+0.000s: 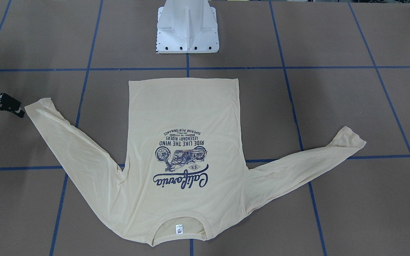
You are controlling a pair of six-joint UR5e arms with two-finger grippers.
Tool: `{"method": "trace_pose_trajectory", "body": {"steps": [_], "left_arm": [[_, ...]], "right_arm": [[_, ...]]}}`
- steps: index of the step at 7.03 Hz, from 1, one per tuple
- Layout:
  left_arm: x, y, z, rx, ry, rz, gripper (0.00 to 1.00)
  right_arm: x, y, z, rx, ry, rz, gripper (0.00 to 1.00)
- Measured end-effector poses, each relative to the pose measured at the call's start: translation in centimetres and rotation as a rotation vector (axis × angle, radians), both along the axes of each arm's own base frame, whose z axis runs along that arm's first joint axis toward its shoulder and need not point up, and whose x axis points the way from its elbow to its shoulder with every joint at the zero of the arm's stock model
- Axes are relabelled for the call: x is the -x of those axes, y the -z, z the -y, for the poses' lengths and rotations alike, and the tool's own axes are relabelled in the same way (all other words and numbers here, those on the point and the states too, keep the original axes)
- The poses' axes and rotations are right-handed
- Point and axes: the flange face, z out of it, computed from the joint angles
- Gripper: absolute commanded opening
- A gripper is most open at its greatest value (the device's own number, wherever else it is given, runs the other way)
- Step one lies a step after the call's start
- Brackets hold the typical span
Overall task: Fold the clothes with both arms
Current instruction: 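Move the right gripper to the cuff of the sleeve nearest it, then lower the right gripper and pinch the sleeve cuff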
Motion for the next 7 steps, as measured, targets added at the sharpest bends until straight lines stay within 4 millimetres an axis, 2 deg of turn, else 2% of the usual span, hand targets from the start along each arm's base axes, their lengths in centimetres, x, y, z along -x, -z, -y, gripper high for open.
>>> {"method": "trace_pose_trajectory", "body": {"steps": [2, 3, 5, 7], "left_arm": [[0.0, 0.6, -0.2, 0.005, 0.013, -0.006, 1.0], [-0.1, 0.9, -0.3, 0.014, 0.023, -0.013, 1.0], [-0.2, 1.1, -0.4, 0.018, 0.029, -0.017, 1.0], [-0.2, 1.1, -0.5, 0.019, 0.029, -0.018, 1.0]], "right_arm": [[1.3, -1.2, -2.0, 0.036, 0.019, -0.003, 0.9], [1.3, -1.9, -2.8, 0.052, 0.03, -0.008, 0.77], [1.2, -3.0, -3.9, 0.078, 0.045, -0.015, 0.74], [1.3, -3.4, -4.1, 0.088, 0.05, -0.019, 0.74]]}}
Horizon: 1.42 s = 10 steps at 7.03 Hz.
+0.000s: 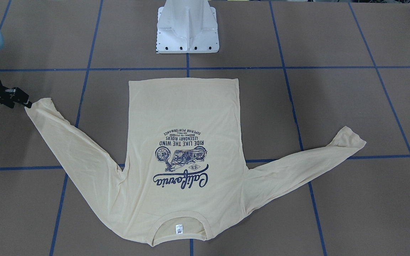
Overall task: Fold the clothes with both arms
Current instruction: 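Lower the right gripper and pinch the sleeve cuff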
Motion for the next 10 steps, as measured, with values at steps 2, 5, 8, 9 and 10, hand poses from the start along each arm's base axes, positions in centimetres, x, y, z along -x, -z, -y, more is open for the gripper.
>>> {"method": "trace_pose_trajectory", "body": {"steps": [2, 5, 8, 9, 10], "left_arm": [[0.0, 0.0, 0.0, 0.0, 0.0, 0.0, 1.0], [0.0, 0.0, 0.0, -0.001, 0.0, 0.0, 1.0], [0.0, 0.0, 0.0, 0.004, 0.002, -0.002, 1.0], [-0.6, 0.1, 0.0, 0.023, 0.009, -0.011, 1.0], [-1.6, 0.4, 0.1, 0.05, 0.017, -0.026, 1.0]], "right_arm": [[0.3, -0.3, 0.1, 0.006, 0.003, -0.005, 0.73], [0.5, -0.9, 0.2, 0.016, 0.004, -0.01, 0.0], [0.7, -0.4, 0.3, 0.025, 0.012, 0.006, 0.0], [1.3, 0.7, 0.6, 0.057, 0.009, 0.037, 0.0], [2.0, 2.6, 1.1, 0.116, -0.01, 0.081, 0.0]]}}
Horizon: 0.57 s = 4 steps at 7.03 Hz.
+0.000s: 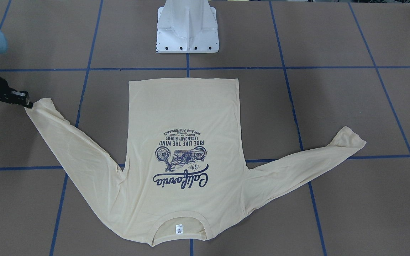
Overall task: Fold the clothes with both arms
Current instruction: 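Lower the right gripper and pinch the sleeve cuff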
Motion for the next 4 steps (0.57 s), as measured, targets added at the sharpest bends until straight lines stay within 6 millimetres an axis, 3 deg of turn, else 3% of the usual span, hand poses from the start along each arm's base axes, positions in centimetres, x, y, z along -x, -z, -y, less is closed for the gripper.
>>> {"method": "trace_pose_trajectory", "body": {"steps": [1, 2, 3, 4], "left_arm": [[-0.86, 0.29, -0.01, 0.011, 0.002, -0.01, 1.0], [-1.24, 0.42, -0.02, 0.015, 0.003, -0.015, 1.0], [-1.43, 0.47, -0.02, 0.017, 0.002, -0.017, 1.0], [-1.52, 0.49, -0.03, 0.017, 0.001, -0.018, 1.0]], "right_arm": [[0.45, 1.77, 0.41, 0.035, -0.017, 0.028, 0.0], [0.6, 2.54, 0.6, 0.047, -0.026, 0.039, 0.43], [0.57, 2.46, 0.66, 0.051, -0.031, 0.035, 0.98], [0.34, 1.73, 0.68, 0.05, -0.048, 0.015, 0.92]]}}
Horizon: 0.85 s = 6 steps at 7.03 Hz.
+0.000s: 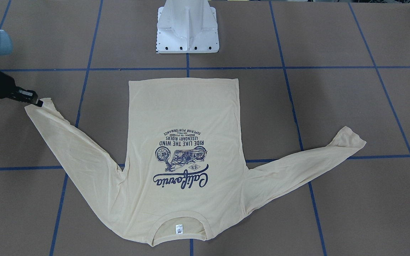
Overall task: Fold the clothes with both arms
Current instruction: 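Lower the right gripper and pinch the sleeve cuff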
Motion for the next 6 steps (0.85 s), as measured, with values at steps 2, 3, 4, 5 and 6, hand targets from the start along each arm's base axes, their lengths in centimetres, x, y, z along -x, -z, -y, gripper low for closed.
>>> {"method": "trace_pose_trajectory", "body": {"steps": [2, 3, 4, 5, 6], "left_arm": [[-0.1, 0.1, 0.0, -0.001, -0.002, -0.001, 1.0], [-0.1, 0.2, -0.1, -0.004, -0.002, -0.001, 1.0], [-0.1, 0.4, -0.2, -0.009, -0.002, -0.001, 1.0], [-0.1, 0.6, -0.2, -0.011, -0.002, -0.002, 1.0], [-0.1, 0.6, -0.3, -0.012, -0.002, -0.002, 1.0]], "right_arm": [[-0.9, -1.7, -0.1, -0.006, -0.056, -0.065, 0.88], [-1.2, -2.4, -0.3, -0.004, -0.067, -0.083, 0.86], [-1.2, -2.8, -0.4, -0.002, -0.073, -0.095, 0.82], [-1.2, -3.1, -0.4, -0.003, -0.076, -0.103, 0.81], [-1.0, -3.4, -0.3, -0.001, -0.075, -0.11, 0.63]]}}
